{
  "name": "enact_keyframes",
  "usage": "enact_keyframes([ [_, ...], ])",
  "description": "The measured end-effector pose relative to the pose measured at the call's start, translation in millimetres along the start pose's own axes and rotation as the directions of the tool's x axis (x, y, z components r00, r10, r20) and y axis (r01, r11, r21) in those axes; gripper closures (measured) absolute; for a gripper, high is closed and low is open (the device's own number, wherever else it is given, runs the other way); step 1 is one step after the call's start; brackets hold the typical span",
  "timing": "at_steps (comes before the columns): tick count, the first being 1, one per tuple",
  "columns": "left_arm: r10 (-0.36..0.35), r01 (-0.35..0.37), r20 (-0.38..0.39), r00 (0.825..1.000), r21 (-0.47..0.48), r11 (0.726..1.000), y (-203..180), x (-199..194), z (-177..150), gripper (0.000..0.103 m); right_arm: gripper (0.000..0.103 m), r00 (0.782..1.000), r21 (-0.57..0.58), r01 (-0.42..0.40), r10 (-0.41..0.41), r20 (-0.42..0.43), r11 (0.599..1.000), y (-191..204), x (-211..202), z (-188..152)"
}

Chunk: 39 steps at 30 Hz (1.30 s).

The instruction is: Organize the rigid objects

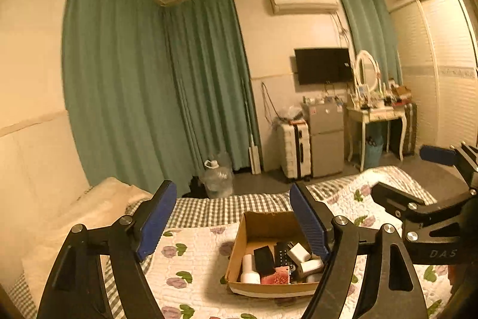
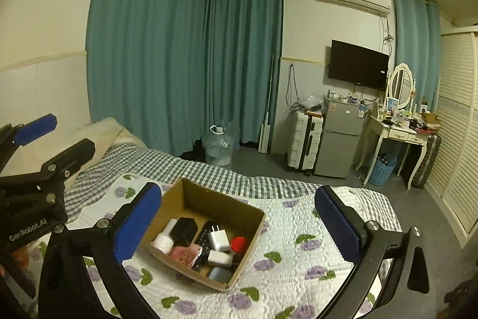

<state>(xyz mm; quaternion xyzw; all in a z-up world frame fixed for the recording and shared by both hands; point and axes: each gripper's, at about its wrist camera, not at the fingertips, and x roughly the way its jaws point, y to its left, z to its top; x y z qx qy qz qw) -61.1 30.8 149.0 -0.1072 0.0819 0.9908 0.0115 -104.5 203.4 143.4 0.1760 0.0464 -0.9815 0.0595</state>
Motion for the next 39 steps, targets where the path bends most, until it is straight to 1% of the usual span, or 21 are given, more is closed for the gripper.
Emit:
enact_keyframes([
  [4, -0.021, 0.021, 0.004, 1.000, -0.035, 0.999, 2, -9, -6, 0.021, 0.000, 1.000, 0.023, 0.005, -0.005, 0.002, 1.000, 3, -15, -10],
  [8, -0.045, 0.045, 0.002, 0.999, -0.068, 0.997, 2, -10, -23, 0.021, 0.000, 1.000, 0.067, -0.001, 0.001, -0.009, 0.998, 2, -11, -27],
  [13, -0.077, 0.075, -0.032, 0.996, -0.073, 0.995, -5, 5, -53, 0.021, 0.000, 1.000, 0.138, 0.008, -0.005, -0.019, 0.990, -3, 17, -61],
  [15, -0.084, 0.078, -0.072, 0.994, -0.087, 0.993, -5, 17, -70, 0.021, 0.000, 0.999, 0.151, 0.010, -0.004, -0.041, 0.989, -2, 35, -80],
  [16, -0.082, 0.075, -0.089, 0.993, -0.078, 0.994, -6, 23, -81, 0.021, 0.000, 0.999, 0.156, 0.009, -0.003, -0.040, 0.988, -2, 42, -89],
  [18, -0.043, 0.039, -0.107, 0.993, -0.044, 0.998, -11, 34, -102, 0.021, 0.000, 0.999, 0.156, 0.016, -0.010, -0.039, 0.988, -1, 52, -102],
  [19, -0.027, 0.022, -0.105, 0.994, -0.042, 0.999, -11, 36, -109, 0.021, 0.000, 0.999, 0.151, 0.021, -0.014, -0.047, 0.988, 0, 57, -106],
  [20, -0.025, 0.020, -0.106, 0.994, -0.048, 0.999, -12, 39, -115, 0.021, 0.000, 0.998, 0.142, 0.024, -0.016, -0.056, 0.990, -1, 62, -111],
  [21, -0.039, 0.032, -0.120, 0.992, -0.062, 0.998, -11, 43, -120, 0.021, 0.000, 0.998, 0.138, 0.024, -0.016, -0.058, 0.990, -1, 64, -114],
  [23, -0.054, 0.041, -0.156, 0.986, -0.083, 0.996, -11, 52, -125, 0.021, 0.000, 0.998, 0.137, 0.031, -0.023, -0.061, 0.990, -3, 68, -119],
  [26, -0.042, 0.033, -0.152, 0.988, -0.066, 0.997, -14, 53, -127, 0.021, 0.000, 0.997, 0.138, 0.032, -0.022, -0.078, 0.990, -4, 71, -123],
  [33, -0.029, 0.022, -0.151, 0.988, -0.051, 0.998, -18, 48, -129, 0.021, 0.000, 0.996, 0.131, 0.035, -0.024, -0.084, 0.991, -3, 70, -127],
  [39, -0.045, 0.035, -0.171, 0.984, -0.065, 0.997, -16, 55, -133, 0.021, 0.000, 0.996, 0.138, 0.036, -0.023, -0.090, 0.990, -4, 70, -126],
])
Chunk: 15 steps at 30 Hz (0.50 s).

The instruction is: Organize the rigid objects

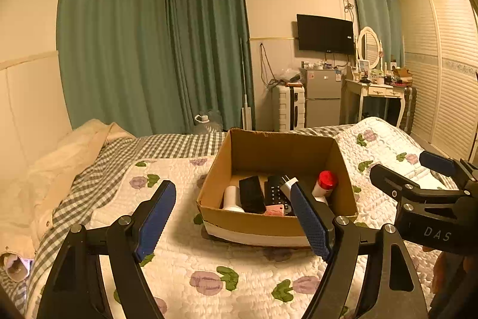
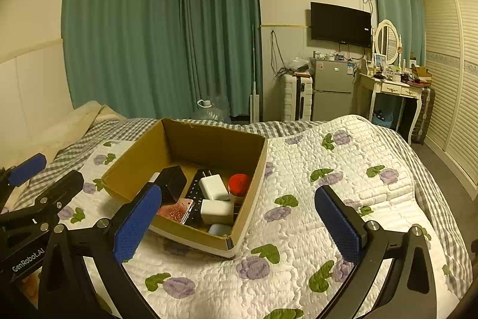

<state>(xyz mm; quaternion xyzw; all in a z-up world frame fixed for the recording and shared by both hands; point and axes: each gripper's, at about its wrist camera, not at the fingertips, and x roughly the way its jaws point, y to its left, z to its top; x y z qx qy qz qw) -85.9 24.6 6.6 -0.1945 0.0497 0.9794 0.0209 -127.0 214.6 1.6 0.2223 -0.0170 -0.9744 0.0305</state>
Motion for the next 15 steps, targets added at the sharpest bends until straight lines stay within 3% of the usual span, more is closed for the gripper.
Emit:
enact_keyframes([
  [15, -0.007, 0.007, -0.019, 1.000, -0.014, 1.000, 1.2, 4.2, -0.1, 0.021, 0.000, 1.000, 0.005, 0.007, -0.007, -0.002, 1.000, 0.4, 1.0, 1.1],
])
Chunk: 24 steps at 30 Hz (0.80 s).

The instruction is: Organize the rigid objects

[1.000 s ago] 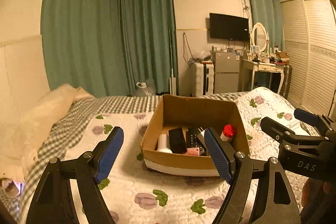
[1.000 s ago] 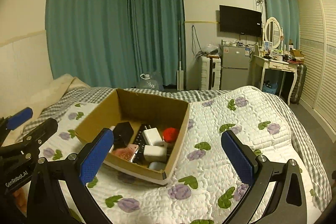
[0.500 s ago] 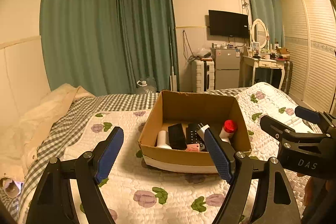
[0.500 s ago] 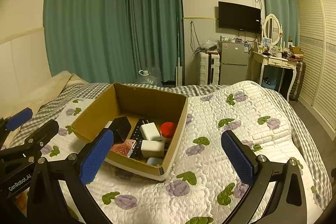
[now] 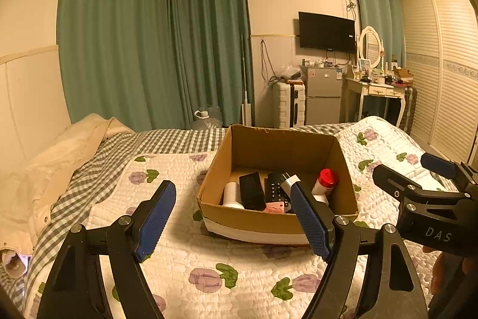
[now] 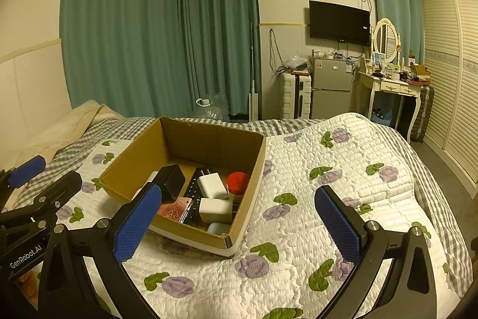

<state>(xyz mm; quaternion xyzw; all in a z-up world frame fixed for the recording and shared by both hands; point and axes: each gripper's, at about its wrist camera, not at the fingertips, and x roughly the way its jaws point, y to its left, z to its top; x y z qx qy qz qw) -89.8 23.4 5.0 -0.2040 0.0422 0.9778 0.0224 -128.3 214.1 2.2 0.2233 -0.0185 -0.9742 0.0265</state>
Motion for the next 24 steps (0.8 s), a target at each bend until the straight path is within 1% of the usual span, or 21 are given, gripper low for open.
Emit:
enact_keyframes([
  [8, -0.005, 0.005, -0.013, 1.000, -0.011, 1.000, 0.0, 1.5, -0.3, 0.021, 0.000, 1.000, 0.002, 0.004, -0.004, -0.003, 1.000, 0.6, 0.1, -1.1],
  [12, 0.005, -0.005, -0.006, 1.000, -0.014, 1.000, 0.5, 0.0, -0.9, 0.021, 0.000, 1.000, -0.001, 0.006, -0.006, -0.008, 1.000, 1.3, 0.5, -1.4],
  [15, -0.005, 0.005, -0.013, 1.000, -0.020, 1.000, 0.9, 0.3, -1.5, 0.021, 0.000, 1.000, -0.002, 0.010, -0.010, -0.012, 1.000, 1.7, 0.8, -1.6],
  [24, -0.004, 0.004, -0.013, 1.000, -0.020, 1.000, 1.0, 0.0, -1.7, 0.021, 0.000, 1.000, -0.004, 0.012, -0.012, -0.015, 1.000, 3.1, 1.3, -1.8],
])
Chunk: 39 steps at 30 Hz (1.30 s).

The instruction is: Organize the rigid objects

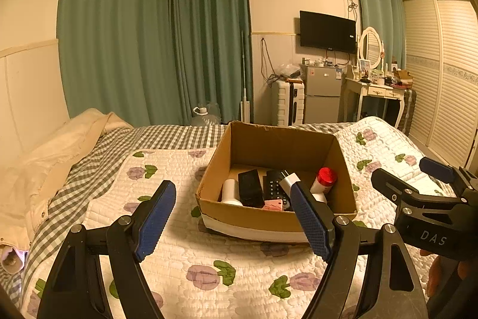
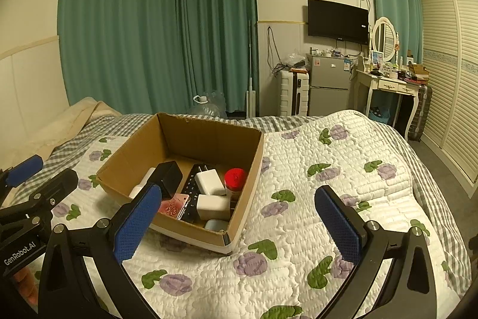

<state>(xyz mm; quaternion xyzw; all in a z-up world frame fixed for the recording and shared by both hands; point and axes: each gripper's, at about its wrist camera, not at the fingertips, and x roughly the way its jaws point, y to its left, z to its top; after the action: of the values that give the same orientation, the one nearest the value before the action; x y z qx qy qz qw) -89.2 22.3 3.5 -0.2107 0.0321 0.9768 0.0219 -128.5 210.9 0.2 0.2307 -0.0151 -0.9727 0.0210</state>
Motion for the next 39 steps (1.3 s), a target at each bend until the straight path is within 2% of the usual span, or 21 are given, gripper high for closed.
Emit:
enact_keyframes([
  [39, 0.001, -0.001, -0.005, 1.000, -0.011, 1.000, 0.9, -0.8, -0.6, 0.021, 0.000, 1.000, -0.006, 0.002, -0.002, -0.011, 1.000, 0.5, -1.1, -3.3],
])
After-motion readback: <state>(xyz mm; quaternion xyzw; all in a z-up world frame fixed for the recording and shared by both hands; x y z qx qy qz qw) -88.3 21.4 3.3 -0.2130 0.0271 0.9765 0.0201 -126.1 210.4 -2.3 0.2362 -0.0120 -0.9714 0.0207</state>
